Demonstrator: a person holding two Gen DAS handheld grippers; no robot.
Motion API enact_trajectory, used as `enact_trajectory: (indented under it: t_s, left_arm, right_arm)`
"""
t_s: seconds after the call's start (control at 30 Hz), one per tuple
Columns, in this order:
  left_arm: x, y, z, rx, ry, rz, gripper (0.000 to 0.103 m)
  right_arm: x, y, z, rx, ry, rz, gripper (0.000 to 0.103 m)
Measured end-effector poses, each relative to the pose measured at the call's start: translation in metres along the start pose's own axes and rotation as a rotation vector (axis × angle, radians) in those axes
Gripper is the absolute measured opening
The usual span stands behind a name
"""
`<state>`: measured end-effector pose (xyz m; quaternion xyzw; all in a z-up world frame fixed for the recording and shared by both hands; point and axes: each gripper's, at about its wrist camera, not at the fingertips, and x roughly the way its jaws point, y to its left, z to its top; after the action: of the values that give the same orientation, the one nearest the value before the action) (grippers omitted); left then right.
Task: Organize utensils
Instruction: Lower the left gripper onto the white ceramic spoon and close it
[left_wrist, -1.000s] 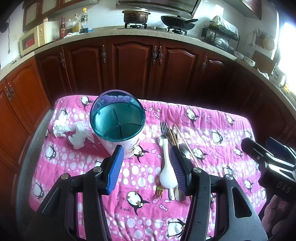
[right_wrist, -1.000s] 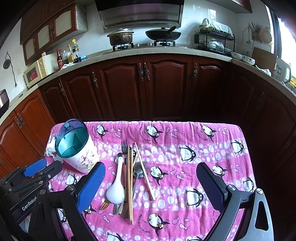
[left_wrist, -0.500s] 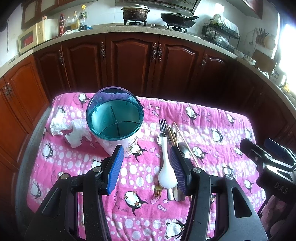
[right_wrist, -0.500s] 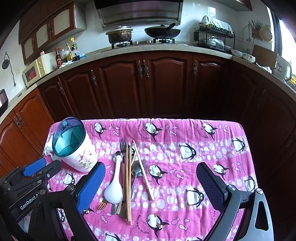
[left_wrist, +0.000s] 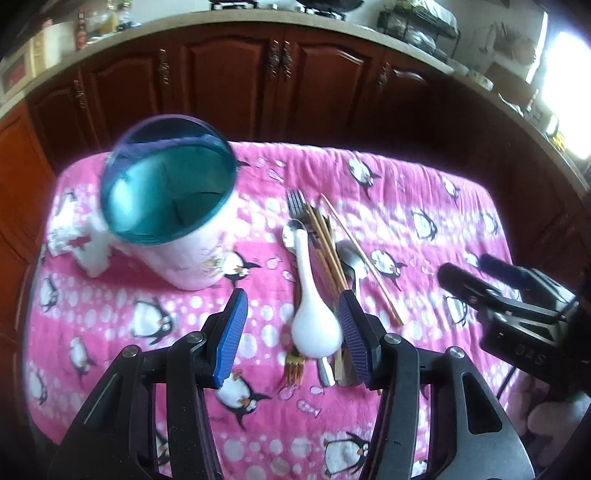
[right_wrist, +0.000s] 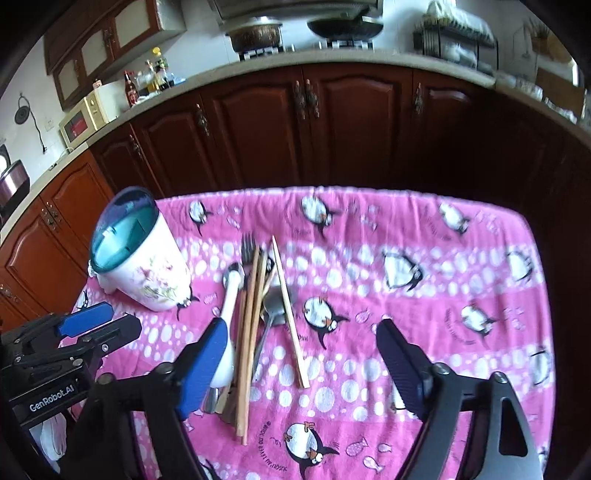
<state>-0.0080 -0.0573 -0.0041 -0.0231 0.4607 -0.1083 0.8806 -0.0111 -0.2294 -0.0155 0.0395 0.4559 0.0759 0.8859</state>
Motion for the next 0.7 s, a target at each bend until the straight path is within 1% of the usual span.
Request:
enact_trajectory:
  t_s: [0.03,0.07,0.1,0.13,0.23,0.47,0.6,0.67,0.7]
  left_arm:
    - [0.008,-0.002,0.002,0.013,0.011,-0.003,0.043]
    - [0.016,-0.004,0.004,0.022,0.027,-0.004,0.041]
    - [0.022,-0.005,0.006,0.024,0.038,-0.005,0.039]
    - [0.031,-0.006,0.009,0.024,0.053,-0.007,0.037]
    - [0.055,-0.008,0.017,0.018,0.092,-0.003,0.033]
    - [0.100,-0.015,0.035,0.038,0.146,0.050,0.032]
    - [0.117,-0.016,0.043,0.051,0.161,0.076,0.032]
    - [0.124,-0.015,0.046,0.051,0.167,0.079,0.028]
    - [0.127,-0.015,0.048,0.052,0.175,0.080,0.024]
  right_arm:
    - [0.007,-0.004,0.001,0.012,0.014,0.025,0.063]
    - [0.015,-0.008,0.002,0.025,0.026,0.049,0.056]
    - [0.019,-0.010,0.003,0.032,0.033,0.065,0.055]
    - [0.028,-0.013,0.006,0.035,0.042,0.080,0.055]
    - [0.047,-0.015,0.016,0.009,0.058,0.082,0.054]
    - [0.081,-0.026,0.035,0.009,0.096,0.150,0.053]
    - [0.101,-0.025,0.046,-0.021,0.126,0.179,0.053]
    - [0.112,-0.024,0.052,-0.032,0.139,0.186,0.053]
    - [0.120,-0.024,0.056,-0.031,0.148,0.193,0.053]
